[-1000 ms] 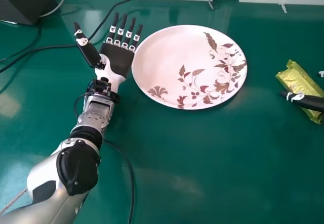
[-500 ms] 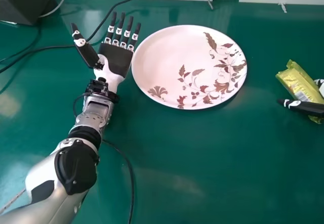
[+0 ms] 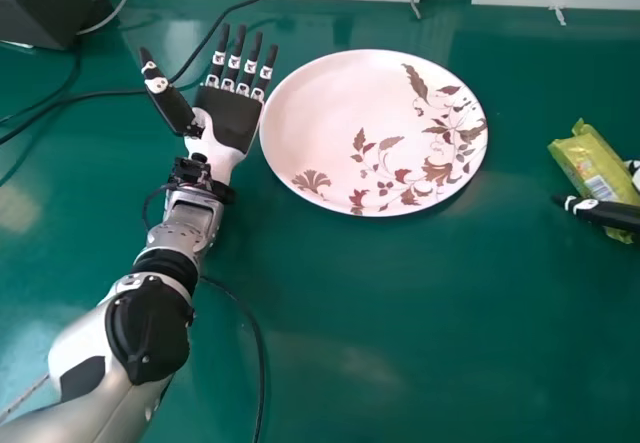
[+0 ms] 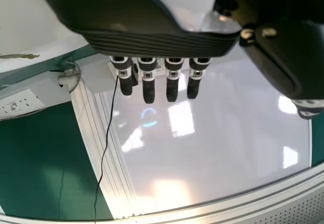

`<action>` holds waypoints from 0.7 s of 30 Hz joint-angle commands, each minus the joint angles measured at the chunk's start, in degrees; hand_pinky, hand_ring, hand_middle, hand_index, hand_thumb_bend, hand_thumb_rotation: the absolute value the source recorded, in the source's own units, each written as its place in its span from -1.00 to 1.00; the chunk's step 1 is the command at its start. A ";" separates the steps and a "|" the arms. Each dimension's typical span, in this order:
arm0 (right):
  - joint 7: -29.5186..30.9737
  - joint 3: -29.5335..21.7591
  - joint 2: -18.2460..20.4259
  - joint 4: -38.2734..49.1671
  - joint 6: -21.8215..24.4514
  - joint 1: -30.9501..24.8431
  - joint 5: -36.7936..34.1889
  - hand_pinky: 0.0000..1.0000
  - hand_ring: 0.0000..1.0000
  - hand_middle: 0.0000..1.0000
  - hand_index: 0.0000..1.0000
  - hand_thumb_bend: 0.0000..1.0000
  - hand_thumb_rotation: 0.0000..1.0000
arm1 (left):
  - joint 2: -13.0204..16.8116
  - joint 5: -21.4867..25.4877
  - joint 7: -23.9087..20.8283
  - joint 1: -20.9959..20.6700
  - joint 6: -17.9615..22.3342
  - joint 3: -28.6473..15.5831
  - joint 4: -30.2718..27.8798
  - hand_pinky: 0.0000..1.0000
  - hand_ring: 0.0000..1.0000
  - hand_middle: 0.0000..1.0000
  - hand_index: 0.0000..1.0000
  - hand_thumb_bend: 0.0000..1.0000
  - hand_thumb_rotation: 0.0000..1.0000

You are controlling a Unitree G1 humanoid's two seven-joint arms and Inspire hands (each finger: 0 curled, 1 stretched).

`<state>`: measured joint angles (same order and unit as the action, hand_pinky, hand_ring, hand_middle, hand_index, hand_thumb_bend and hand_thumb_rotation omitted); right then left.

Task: Pick up biscuit and place it in the plate

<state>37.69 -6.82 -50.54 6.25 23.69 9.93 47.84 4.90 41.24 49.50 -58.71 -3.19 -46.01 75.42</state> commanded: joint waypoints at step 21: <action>2.19 2.08 -5.82 -1.31 0.83 -0.23 -5.46 0.40 0.71 1.00 1.00 0.80 -0.72 | 0.30 0.91 -0.51 0.60 -0.65 -1.20 0.32 1.00 0.92 1.00 1.00 1.00 0.37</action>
<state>39.23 -5.18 -55.71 4.75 23.96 11.06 43.17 4.94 41.64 49.13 -58.72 -3.78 -46.72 75.42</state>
